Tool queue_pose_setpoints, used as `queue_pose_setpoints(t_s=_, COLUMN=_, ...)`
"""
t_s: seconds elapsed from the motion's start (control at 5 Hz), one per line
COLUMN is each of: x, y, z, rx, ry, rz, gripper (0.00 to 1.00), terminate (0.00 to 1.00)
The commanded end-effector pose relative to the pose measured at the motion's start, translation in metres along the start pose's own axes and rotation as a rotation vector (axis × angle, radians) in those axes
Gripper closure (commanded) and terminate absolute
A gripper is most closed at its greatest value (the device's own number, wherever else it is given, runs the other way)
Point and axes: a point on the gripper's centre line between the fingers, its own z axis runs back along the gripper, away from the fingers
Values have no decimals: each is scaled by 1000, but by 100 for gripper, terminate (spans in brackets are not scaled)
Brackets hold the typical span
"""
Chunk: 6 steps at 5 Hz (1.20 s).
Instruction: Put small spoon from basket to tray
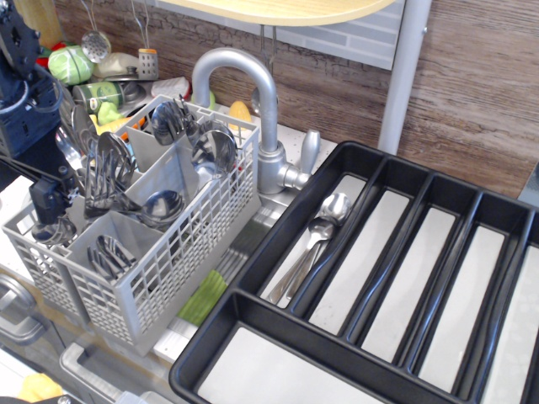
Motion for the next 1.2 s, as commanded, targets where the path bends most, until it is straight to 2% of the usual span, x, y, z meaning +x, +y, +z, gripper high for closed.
queue_pose_setpoints(t_s=0.0, x=0, y=0, z=0, rx=0, ry=0, rz=0, gripper=0, terminate=0)
queue_pose_setpoints(t_s=0.4, x=-2, y=2, z=-20, rx=4, ry=-84, rz=-51, gripper=0, terminate=0)
queue_pose_setpoints(t_s=0.6, x=-2, y=2, z=-28, rx=14, ry=-108, rz=-58, gripper=0, terminate=0)
queue_pose_setpoints(t_s=0.8, x=-1, y=1, z=-40, rx=-7, ry=-119, rz=-61, gripper=0, terminate=0)
queue_pose_setpoints(t_s=1.0, x=2, y=3, z=-50, rx=-27, ry=-127, rz=-55, gripper=100, terminate=0)
